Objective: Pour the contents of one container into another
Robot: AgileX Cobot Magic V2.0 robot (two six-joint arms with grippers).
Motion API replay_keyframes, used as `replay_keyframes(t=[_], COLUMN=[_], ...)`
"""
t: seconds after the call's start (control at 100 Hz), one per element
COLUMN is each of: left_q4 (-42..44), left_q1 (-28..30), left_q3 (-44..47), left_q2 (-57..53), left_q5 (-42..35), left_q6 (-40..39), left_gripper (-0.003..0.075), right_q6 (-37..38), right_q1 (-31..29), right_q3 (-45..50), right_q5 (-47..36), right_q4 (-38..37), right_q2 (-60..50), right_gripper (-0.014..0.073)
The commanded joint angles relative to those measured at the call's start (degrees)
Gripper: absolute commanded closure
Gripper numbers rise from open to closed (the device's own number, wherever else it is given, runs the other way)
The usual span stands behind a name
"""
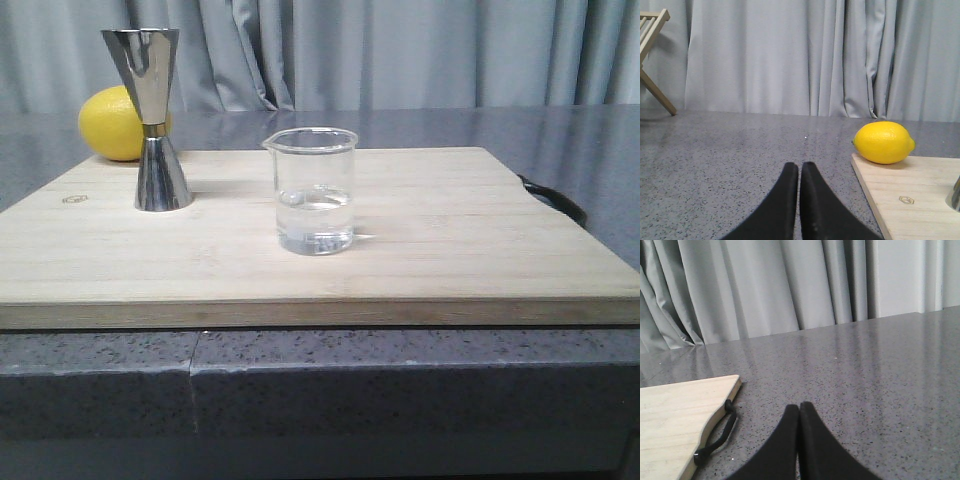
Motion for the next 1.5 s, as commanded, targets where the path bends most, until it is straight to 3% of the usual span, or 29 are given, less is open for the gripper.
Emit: replay_keyframes(t=[0.0, 0.92, 1.1, 1.49], left_q4=[-0.3, -0.3, -0.3, 0.0], left_q1=[0.1, 0.1, 0.1, 0.1], left_q3=[0.7, 0.7, -2.7, -21.8], left_q2=[-1.7, -1.7, -1.6, 8.0], left_q5=[-4.4, -5.8, -4.5, 11.7], left_q6=[0.0, 0.0, 0.0, 0.0], left_gripper=[0.0739, 0.0739, 0.0739, 0.0739], right_q6=[-0.5, -0.5, -0.5, -0.5], right_q1=[-0.5, -0.5, -0.5, -0.5], right_q3=[1.4, 1.0, -3.3, -23.0], right_q5=[-4.5, -6.2, -1.9, 19.1], right_q4=[-0.3, -2.5, -4.0, -4.1], right_q2=[-1.0, -1.0, -1.0, 9.9], right_gripper=[0.0662, 0.0662, 0.0662, 0.0662])
